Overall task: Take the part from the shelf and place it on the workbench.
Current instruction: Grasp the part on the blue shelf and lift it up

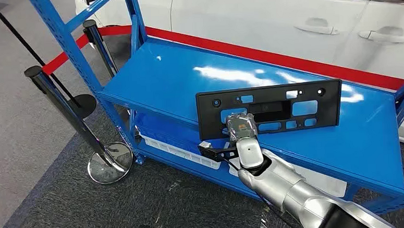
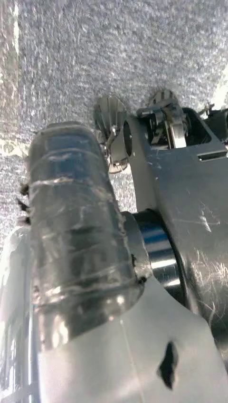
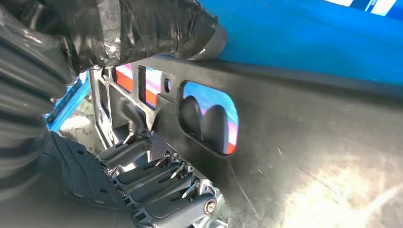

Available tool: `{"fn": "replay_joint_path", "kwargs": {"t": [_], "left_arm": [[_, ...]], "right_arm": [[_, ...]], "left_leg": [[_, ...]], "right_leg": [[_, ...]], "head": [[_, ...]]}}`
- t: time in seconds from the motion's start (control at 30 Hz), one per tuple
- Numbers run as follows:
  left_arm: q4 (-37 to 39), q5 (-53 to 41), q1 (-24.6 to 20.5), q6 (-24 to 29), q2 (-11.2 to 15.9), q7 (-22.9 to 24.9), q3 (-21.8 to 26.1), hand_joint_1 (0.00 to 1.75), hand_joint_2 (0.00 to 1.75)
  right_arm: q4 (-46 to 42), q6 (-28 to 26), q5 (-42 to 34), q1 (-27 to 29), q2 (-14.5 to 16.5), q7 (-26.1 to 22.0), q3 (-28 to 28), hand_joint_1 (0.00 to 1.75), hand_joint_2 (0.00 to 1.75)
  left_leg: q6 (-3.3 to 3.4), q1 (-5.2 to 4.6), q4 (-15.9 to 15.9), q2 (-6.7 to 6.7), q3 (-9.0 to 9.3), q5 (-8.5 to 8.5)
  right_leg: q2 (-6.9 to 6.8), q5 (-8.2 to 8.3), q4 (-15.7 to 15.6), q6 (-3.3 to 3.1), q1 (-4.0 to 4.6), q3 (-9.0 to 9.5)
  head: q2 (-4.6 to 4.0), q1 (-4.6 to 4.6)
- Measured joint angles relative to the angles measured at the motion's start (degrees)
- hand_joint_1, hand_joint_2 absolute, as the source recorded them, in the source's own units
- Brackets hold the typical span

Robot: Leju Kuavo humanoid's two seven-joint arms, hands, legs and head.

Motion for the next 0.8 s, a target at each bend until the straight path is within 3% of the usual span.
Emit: {"fn": "replay_joint_path", "kwargs": {"t": [0.07, 0.13, 0.23, 0.3, 0.37, 0.43, 0.5, 0.63, 0.7, 0.77, 0.8], "left_arm": [[0.0, 0.0, 0.0, 0.0, 0.0, 0.0, 0.0, 0.00, 0.00], [0.0, 0.0, 0.0, 0.1, 0.0, 0.0, 0.0, 0.00, 0.00], [0.0, 0.0, 0.0, 0.2, 0.0, 0.0, 0.0, 0.00, 0.00], [0.0, 0.0, 0.1, 0.2, 0.0, 0.0, 0.0, 0.00, 0.00], [0.0, 0.0, 0.1, 0.2, 0.0, 0.0, 0.0, 0.00, 0.00], [0.0, 0.0, 0.0, 0.2, 0.0, 0.0, 0.0, 0.00, 0.00], [0.0, 0.0, 0.0, 0.2, 0.0, 0.0, 0.0, 0.00, 0.00], [0.0, -0.1, 0.1, 0.2, 0.0, 0.0, 0.0, 0.00, 0.00], [0.0, -0.1, 0.0, 0.3, 0.0, 0.0, 0.0, 0.00, 0.00], [0.0, -0.2, -0.1, 0.3, 0.0, 0.0, 0.0, 0.00, 0.00], [0.0, -0.2, 0.0, 0.3, 0.0, 0.0, 0.0, 0.00, 0.00]], "right_arm": [[0.0, -0.1, 0.0, 0.0, 0.0, 0.0, 0.0, 1.73, 1.75], [0.0, -0.4, 0.0, 0.1, 0.1, -0.1, 0.0, 1.71, 1.75], [-0.1, -0.9, 0.1, 0.2, 0.1, -0.2, 0.0, 1.71, 1.75], [0.0, -1.0, 0.1, 0.3, 0.1, -0.3, 0.0, 1.71, 1.75], [0.0, -1.1, 0.2, 0.3, 0.1, -0.6, 0.0, 1.72, 1.75], [0.0, -1.1, 0.2, 0.3, 0.1, -0.7, -0.2, 1.74, 1.75], [0.0, -1.1, 0.2, 0.2, 0.1, -0.7, -0.5, 1.74, 1.75], [0.1, -1.1, 0.1, 0.2, 0.0, -0.6, -0.9, 1.75, 1.75], [0.2, -1.1, 0.0, 0.1, -0.1, -0.7, -1.0, 1.75, 1.75], [0.4, -1.0, -0.2, 0.1, -0.1, -0.9, -1.2, 1.75, 1.75], [0.5, -1.0, -0.3, 0.2, -0.1, -1.0, -1.2, 1.75, 1.75]], "left_leg": [[-0.26, 0.04, -0.1, -0.01, -0.01, 0.03], [-0.96, 0.16, 1.1, -0.03, -0.59, -0.88], [-2.09, 0.63, 10.0, -0.04, -4.70, -5.45], [-2.58, 1.03, 14.8, -0.03, -7.05, -6.55], [-2.92, 1.35, 12.0, -0.03, -5.84, -3.82], [-3.11, 1.52, 4.4, -0.07, -2.16, -0.54], [-2.58, 1.37, -0.2, -0.14, 0.01, 0.39], [-0.75, 1.21, -1.0, -0.03, 0.27, 0.60], [0.00, 1.30, -1.4, 0.07, 0.42, 0.89], [0.41, 1.11, -1.4, 0.08, 0.37, 0.86], [0.51, 1.02, -1.3, 0.06, 0.35, 0.83]], "right_leg": [[-0.03, 0.14, -0.2, -0.27, -0.05, 0.04], [-0.20, 0.41, -0.6, -0.78, -0.32, 0.21], [-0.57, 0.59, -0.9, -1.18, -0.60, 0.29], [-0.67, 0.59, -0.9, -1.19, -0.67, 0.30], [-0.64, 0.56, -0.8, -1.11, -0.90, 0.38], [-0.52, 0.47, -0.7, -0.65, -1.08, 0.40], [-0.30, 0.56, -0.7, 0.20, -1.00, 0.21], [-0.02, 0.49, -0.7, 1.62, -1.07, -0.13], [0.01, -1.95, 3.2, 1.88, -1.08, -1.92], [0.02, -5.39, 10.6, 1.86, -0.92, -5.31], [0.03, -6.18, 13.4, 1.80, -0.90, -6.71]], "head": [[0.00, 0.03], [0.00, -0.16], [0.00, -0.54], [0.00, -0.53], [0.00, -0.53], [0.00, -0.57], [0.00, -0.58], [0.00, -0.51], [0.00, -0.30], [0.00, -0.15], [0.00, -0.13]]}}
